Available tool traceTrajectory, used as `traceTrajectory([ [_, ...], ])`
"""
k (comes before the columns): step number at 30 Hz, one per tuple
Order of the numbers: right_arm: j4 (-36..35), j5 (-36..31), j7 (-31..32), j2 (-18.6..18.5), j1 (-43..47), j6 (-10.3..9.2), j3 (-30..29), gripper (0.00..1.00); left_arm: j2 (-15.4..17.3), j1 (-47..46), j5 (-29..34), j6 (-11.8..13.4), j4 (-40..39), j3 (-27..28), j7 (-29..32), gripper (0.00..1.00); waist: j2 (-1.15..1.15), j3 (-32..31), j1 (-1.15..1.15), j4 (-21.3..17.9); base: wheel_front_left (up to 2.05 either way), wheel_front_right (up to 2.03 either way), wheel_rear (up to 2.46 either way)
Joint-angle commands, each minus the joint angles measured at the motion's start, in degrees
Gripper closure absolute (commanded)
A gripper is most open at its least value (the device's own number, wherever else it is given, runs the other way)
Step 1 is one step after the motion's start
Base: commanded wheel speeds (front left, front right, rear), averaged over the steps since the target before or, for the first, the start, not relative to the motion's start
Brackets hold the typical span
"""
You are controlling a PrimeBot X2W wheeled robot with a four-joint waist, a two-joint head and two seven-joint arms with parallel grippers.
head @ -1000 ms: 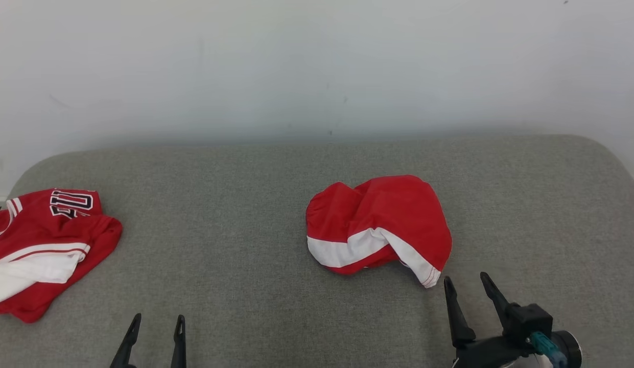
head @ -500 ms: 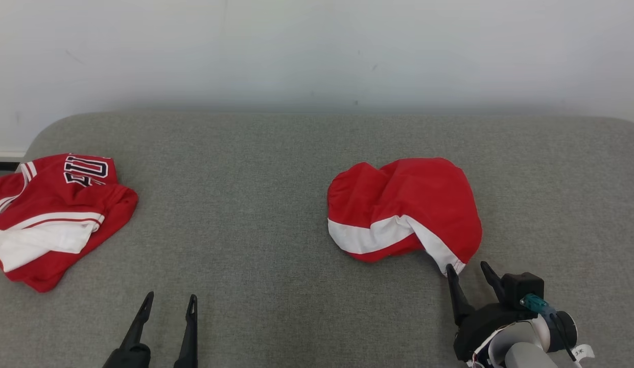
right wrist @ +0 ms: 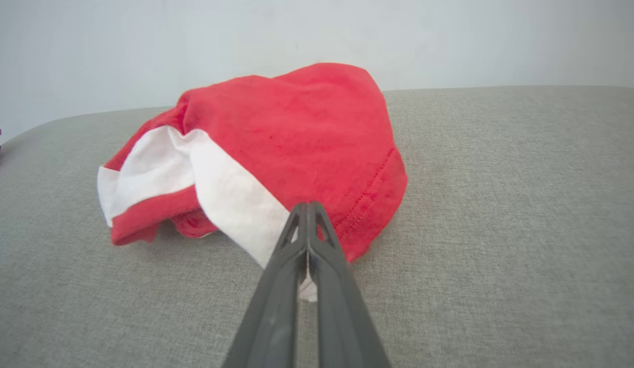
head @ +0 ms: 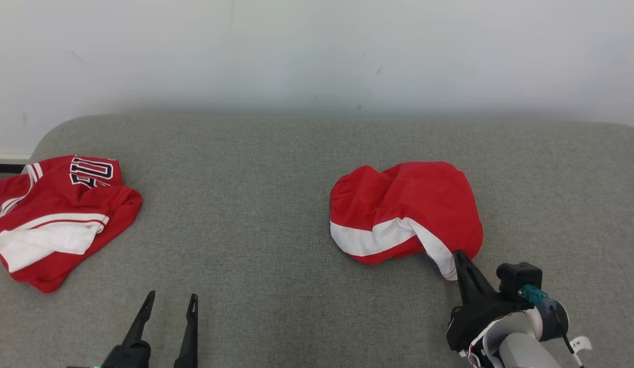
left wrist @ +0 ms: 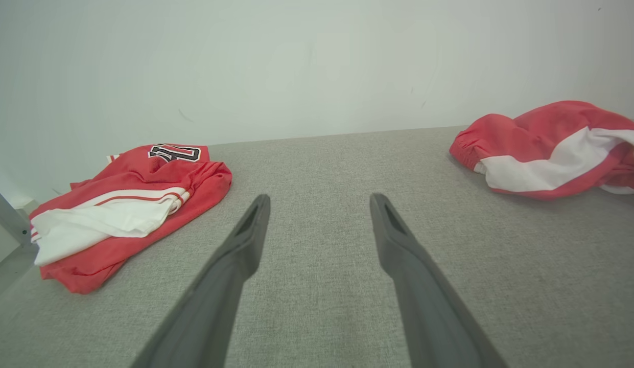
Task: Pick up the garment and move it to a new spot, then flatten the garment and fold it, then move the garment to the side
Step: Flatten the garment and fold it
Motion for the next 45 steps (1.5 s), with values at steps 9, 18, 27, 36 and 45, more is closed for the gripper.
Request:
traceTrajectory([
  [9,-7.8,2.5,0.0,-0.8,8.0,0.07,3.7,1.00,-0.3,1.8,-0.7,-0.5,0.6,0.3,-0.2,0.00,-0.01,-3.2,-0.01,-2.7,0.00,0.00,0.00],
  [18,-2.2,4.3,0.0,-1.8,5.4,0.07,5.4,0.00,-0.4,1.7,-0.4,-0.9,0.8,-0.4,-0.2,0.00,-0.01,-3.0,-0.01,-2.2,0.00,0.00,0.00],
  [27,6.8,7.6,0.0,-1.9,-0.4,0.07,7.0,0.00,0.1,1.0,-0.1,-1.3,1.1,-1.0,-0.2,0.00,-0.01,-1.2,-0.01,0.7,0.00,0.00,0.00],
  [36,8.0,9.8,0.0,-2.2,-2.7,0.07,7.0,1.00,-0.1,0.2,0.0,-1.3,1.3,-1.3,-0.2,0.00,-0.01,-0.3,-0.01,2.2,0.00,0.00,0.00],
  [45,-3.5,8.3,0.0,-4.4,4.4,0.07,8.0,1.00,-0.8,2.3,-0.7,-1.0,1.8,-0.7,-0.2,0.00,-0.01,-3.1,-0.01,-0.1,0.00,0.00,0.00],
])
